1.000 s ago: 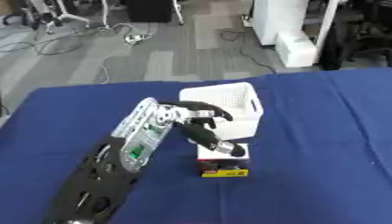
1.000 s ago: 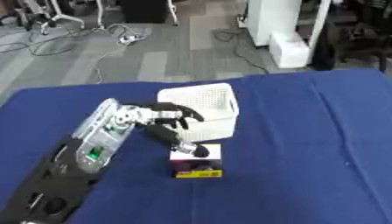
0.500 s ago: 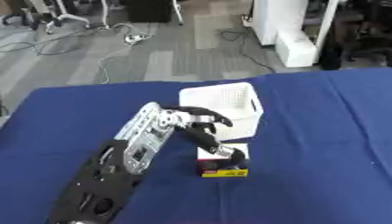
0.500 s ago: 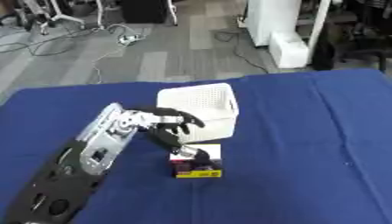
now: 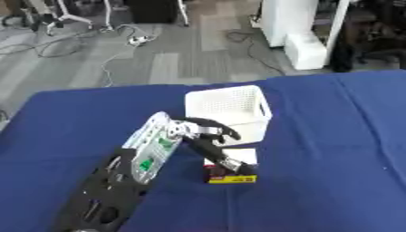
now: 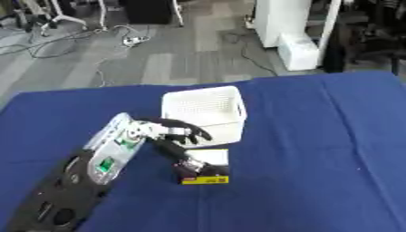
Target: Pick up objects on the table and place them in the box.
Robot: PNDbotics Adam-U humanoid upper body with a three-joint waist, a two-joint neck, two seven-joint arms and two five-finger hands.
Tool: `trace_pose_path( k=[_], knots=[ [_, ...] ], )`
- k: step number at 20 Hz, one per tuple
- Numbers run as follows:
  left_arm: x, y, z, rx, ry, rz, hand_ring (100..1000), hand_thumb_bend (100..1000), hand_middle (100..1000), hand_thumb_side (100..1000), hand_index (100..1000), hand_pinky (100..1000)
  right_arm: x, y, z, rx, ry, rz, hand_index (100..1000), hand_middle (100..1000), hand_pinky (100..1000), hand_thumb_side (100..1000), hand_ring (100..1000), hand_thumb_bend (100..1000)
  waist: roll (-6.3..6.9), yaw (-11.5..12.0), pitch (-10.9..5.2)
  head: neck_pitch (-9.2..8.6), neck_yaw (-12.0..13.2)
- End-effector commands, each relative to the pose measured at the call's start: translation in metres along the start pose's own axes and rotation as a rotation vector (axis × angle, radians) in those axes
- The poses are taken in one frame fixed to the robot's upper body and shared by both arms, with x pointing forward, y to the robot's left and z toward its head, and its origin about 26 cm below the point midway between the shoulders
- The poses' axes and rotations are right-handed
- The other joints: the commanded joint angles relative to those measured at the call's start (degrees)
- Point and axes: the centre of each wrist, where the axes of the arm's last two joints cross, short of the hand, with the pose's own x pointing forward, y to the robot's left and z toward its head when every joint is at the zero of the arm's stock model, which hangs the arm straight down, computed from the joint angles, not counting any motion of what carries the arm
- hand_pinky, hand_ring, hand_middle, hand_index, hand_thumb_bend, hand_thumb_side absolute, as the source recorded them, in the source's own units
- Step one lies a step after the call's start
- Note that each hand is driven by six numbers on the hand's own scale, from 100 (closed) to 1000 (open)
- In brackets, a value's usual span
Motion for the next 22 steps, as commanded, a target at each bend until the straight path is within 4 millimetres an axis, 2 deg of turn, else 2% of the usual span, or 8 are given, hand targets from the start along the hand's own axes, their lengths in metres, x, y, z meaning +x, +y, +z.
trace_pose_path(
  k=[1,2,3,5,9,13,22],
  knots=[
    [0.004,0.005,0.001,0.013,-0.007,-0.018,949,685,1000,756,1000,887,0.006,-0.001,-0.01,0.037,-0.006,0.009,535,449,295,1000,455,100,-0.21,-0.1,-0.35,-0.24,-0.4],
    [0.004,0.005,0.001,0.012,-0.007,-0.019,950,686,1000,751,1000,887,0.006,-0.001,-0.01,0.037,-0.006,0.009,535,449,295,1000,455,100,-0.2,-0.1,-0.35,-0.23,-0.4],
    [0.003,0.005,0.0,0.01,-0.006,-0.021,953,693,1000,698,1000,890,0.006,-0.001,-0.01,0.037,-0.006,0.009,535,449,295,1000,455,100,-0.2,-0.1,-0.35,-0.23,-0.4],
    [0.003,0.004,-0.001,0.005,-0.002,-0.029,959,683,1000,657,1000,895,0.006,-0.001,-0.01,0.037,-0.006,0.008,535,449,295,1000,455,100,-0.18,-0.1,-0.36,-0.25,-0.4],
    [0.001,0.002,-0.005,-0.007,0.012,-0.052,976,702,1000,606,1000,922,0.006,-0.001,-0.01,0.036,-0.006,0.007,534,449,295,1000,455,100,-0.18,-0.2,-0.38,-0.24,-0.4],
    [-0.001,0.0,-0.01,-0.018,0.03,-0.072,991,705,1000,596,1000,950,0.006,-0.001,-0.011,0.036,-0.007,0.007,534,449,296,1000,455,100,-0.19,-0.2,-0.38,-0.23,-0.4],
    [-0.001,0.004,-0.011,-0.006,0.041,-0.094,992,692,1000,617,1000,951,0.006,-0.001,-0.01,0.036,-0.006,0.006,534,449,296,1000,455,100,-0.2,-0.1,-0.4,-0.13,-0.4]
  ],
)
